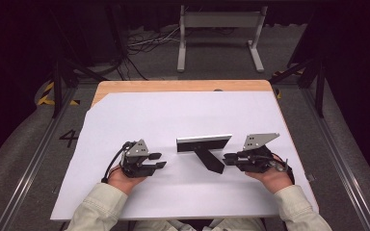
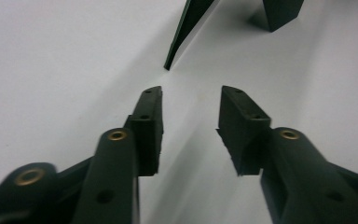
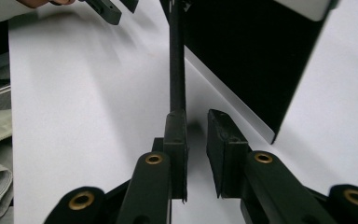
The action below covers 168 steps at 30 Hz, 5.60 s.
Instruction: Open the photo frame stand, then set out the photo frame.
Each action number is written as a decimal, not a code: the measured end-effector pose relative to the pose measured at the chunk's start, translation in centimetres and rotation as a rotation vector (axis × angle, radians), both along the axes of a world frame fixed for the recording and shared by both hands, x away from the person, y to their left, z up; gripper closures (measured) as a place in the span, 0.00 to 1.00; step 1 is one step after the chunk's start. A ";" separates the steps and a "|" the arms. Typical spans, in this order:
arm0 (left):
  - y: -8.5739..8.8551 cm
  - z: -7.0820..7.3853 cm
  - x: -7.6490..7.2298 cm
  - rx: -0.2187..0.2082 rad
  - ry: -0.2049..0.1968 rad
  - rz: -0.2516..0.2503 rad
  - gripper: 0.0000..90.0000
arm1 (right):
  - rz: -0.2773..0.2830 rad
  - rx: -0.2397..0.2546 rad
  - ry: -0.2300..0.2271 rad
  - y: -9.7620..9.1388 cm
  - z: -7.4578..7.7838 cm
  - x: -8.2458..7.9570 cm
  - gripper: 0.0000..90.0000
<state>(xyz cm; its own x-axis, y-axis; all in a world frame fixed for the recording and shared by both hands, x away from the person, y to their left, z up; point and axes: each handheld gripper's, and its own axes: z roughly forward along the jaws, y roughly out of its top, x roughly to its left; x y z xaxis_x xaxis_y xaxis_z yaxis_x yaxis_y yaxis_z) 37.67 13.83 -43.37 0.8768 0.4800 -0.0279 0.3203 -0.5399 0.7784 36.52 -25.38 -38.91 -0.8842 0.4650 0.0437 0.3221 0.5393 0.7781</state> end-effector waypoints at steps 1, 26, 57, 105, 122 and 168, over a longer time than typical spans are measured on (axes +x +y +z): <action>0.0 0.0 0.0 0.011 0.000 0.006 0.74 | -0.003 -0.001 -0.004 -0.2 0.1 0.0 0.87; -0.9 0.5 2.7 -0.038 0.081 0.162 1.00 | -0.109 -0.022 -0.034 -2.7 0.6 -0.1 0.88; -5.5 -0.7 5.6 0.104 0.113 0.065 1.00 | -0.126 0.040 -0.017 -3.6 1.0 0.0 0.85; -7.8 -0.1 3.1 0.247 0.082 -0.319 1.00 | -0.126 0.106 -0.021 -4.3 2.4 -0.5 0.83; -9.2 0.3 1.4 0.286 0.076 -0.467 1.00 | -0.129 0.106 -0.022 -4.5 2.6 -0.6 0.83; -14.9 0.0 -1.5 0.269 0.136 -0.739 1.00 | -0.201 0.106 -0.019 -6.4 3.3 -1.8 0.86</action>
